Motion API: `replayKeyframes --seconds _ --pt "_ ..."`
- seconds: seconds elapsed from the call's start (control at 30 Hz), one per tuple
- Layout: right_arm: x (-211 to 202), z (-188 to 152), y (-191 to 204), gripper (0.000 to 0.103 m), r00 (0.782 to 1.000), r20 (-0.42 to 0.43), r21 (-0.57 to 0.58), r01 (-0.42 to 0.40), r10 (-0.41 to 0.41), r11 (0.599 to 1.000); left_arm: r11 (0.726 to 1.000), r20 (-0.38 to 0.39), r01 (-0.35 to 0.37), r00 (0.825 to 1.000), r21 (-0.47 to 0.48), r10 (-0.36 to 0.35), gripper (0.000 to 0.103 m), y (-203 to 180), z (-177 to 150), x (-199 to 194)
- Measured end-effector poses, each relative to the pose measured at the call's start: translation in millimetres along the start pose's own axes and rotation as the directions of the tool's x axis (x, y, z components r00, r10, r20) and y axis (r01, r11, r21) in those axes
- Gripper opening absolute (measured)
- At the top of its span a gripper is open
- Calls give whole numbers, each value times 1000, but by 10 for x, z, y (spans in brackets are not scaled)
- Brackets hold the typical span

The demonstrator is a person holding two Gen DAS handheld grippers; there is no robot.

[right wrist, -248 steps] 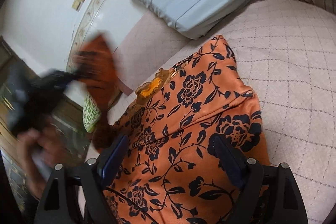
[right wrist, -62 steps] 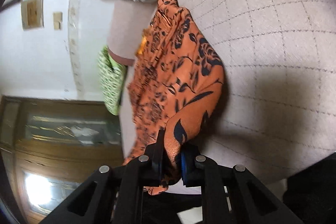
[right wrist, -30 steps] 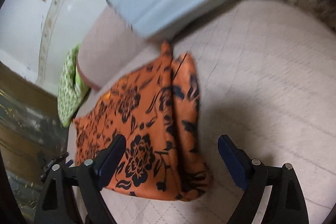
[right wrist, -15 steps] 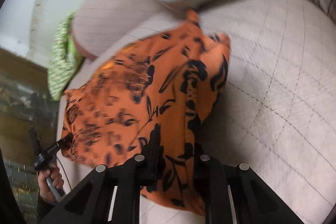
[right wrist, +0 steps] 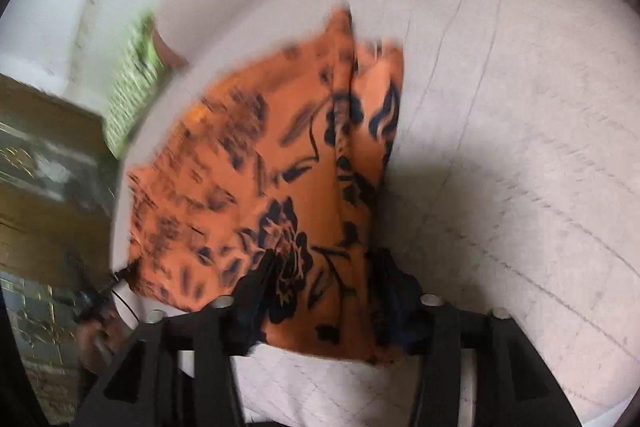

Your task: Fold small clothes

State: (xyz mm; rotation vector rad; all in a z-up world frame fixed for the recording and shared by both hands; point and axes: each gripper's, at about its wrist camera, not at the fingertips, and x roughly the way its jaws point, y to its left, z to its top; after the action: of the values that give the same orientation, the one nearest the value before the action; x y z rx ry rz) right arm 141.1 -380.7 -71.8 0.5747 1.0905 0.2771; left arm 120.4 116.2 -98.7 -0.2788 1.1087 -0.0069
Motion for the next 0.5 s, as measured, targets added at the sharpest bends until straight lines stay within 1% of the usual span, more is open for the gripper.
replayKeyframes --seconds 0.03,0.07,0.1,0.13,0.17,0.2,0.23,0.27,0.3,0.33,0.37,0.43,0.47,0.5 --pt "-101 22 53 70 999 41 -18 -6 6 1000 999 17 6 1000 -32 -6 55 21 34 -55" --pt "-173 55 130 70 998 64 -39 -10 13 999 999 40 17 999 -44 -15 64 32 44 -94" --pt "-209 84 211 70 998 66 -62 -14 18 998 999 63 17 998 -43 -14 66 28 67 -124" --pt "-210 102 273 70 999 53 -92 -9 14 996 999 68 10 998 -36 -8 66 18 82 -122" --pt "-186 91 306 70 999 44 -115 15 -10 993 999 67 9 998 -35 -7 66 4 77 -112" --pt "-104 83 333 70 998 17 -131 56 -55 990 999 62 15 998 -41 -13 66 12 47 -101" --pt "-36 43 311 70 997 -13 -136 73 -75 988 999 53 20 998 -45 -17 66 7 -28 -114" --pt "52 6 296 70 993 -40 -142 106 -113 984 999 42 19 999 -48 -17 66 -8 -79 -97" --pt "43 -17 237 69 991 -44 -144 122 -130 982 999 33 23 999 -48 -21 66 -12 -122 -76" --pt "46 -35 189 63 991 -46 -145 115 -123 983 999 26 24 999 -44 -23 66 3 -156 -57" --pt "20 -58 197 46 994 -36 -143 98 -104 985 999 25 19 1000 -39 -18 66 36 -191 -55" --pt "-58 -90 223 37 994 -9 -156 107 -110 982 1000 36 15 999 -21 -15 65 41 -233 -76" --pt "-77 -95 243 33 994 -8 -168 104 -107 980 1000 41 13 999 -14 -13 65 38 -247 -88" --pt "-96 -101 251 32 993 -15 -180 111 -116 977 1000 45 7 999 -9 -7 65 40 -257 -81"
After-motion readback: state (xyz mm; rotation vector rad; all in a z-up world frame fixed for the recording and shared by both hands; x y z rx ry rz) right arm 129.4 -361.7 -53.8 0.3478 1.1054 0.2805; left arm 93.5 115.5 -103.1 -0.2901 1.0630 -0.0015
